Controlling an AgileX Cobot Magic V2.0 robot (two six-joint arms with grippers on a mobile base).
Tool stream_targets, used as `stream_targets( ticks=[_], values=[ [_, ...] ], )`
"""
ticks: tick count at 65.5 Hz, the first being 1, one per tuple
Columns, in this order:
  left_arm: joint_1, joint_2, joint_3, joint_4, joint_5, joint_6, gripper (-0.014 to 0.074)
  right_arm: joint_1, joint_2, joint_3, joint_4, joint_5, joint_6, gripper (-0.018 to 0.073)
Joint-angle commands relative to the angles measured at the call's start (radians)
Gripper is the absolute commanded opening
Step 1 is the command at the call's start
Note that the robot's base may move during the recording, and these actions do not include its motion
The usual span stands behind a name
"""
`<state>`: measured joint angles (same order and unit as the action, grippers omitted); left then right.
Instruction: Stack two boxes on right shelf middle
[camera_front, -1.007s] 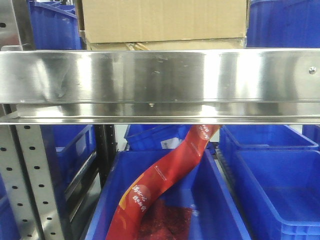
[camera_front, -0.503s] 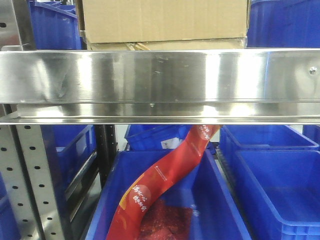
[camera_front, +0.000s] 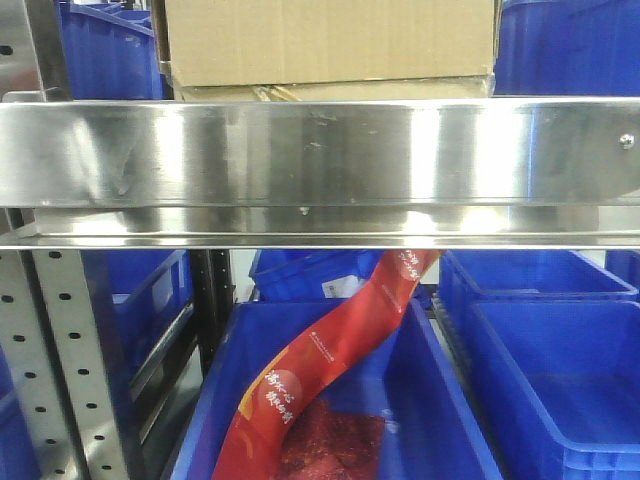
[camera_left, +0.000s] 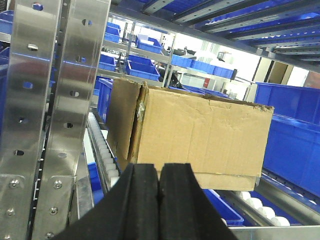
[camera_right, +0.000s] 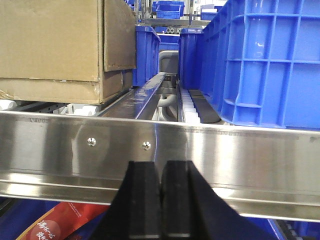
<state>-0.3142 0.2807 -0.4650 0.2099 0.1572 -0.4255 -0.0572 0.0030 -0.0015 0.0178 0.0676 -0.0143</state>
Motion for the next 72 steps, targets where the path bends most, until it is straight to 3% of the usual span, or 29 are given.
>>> stream_targets(
  ticks=[1,58,61,63,68,70,72],
  values=[
    [0.002,-0.004,0.003,0.002,-0.015,0.004,-0.0111,0.000,-0.003,0.001,0.006,-0.016,-0.006,-0.0162],
    [0.016,-0.023,0.035,-0.002,-0.017,0.009,-0.0111,0.000,-0.003,0.001,0.006,-0.016,-0.006,-0.0162],
    [0.040,-0.045,0.068,-0.018,-0.026,0.088,-0.0111,0.000,-0.003,0.001,0.006,-0.016,-0.006,-0.0162],
    [0.062,-0.062,0.094,-0.073,-0.036,0.198,-0.0111,0.000,-0.003,0.001,0.006,-0.016,-0.006,-0.0162],
    [0.112,-0.106,0.158,-0.278,-0.045,0.525,-0.0111,0.000,-0.003,0.001,0.006,-0.016,-0.006,-0.0162],
    [0.135,-0.128,0.187,-0.357,-0.043,0.611,-0.0111,0.000,-0.003,0.001,0.006,-0.016,-0.006,-0.0162],
    [0.157,-0.149,0.210,-0.392,-0.039,0.642,-0.0111,0.000,-0.003,0.001,0.006,-0.016,-0.006,-0.0162]
  ],
)
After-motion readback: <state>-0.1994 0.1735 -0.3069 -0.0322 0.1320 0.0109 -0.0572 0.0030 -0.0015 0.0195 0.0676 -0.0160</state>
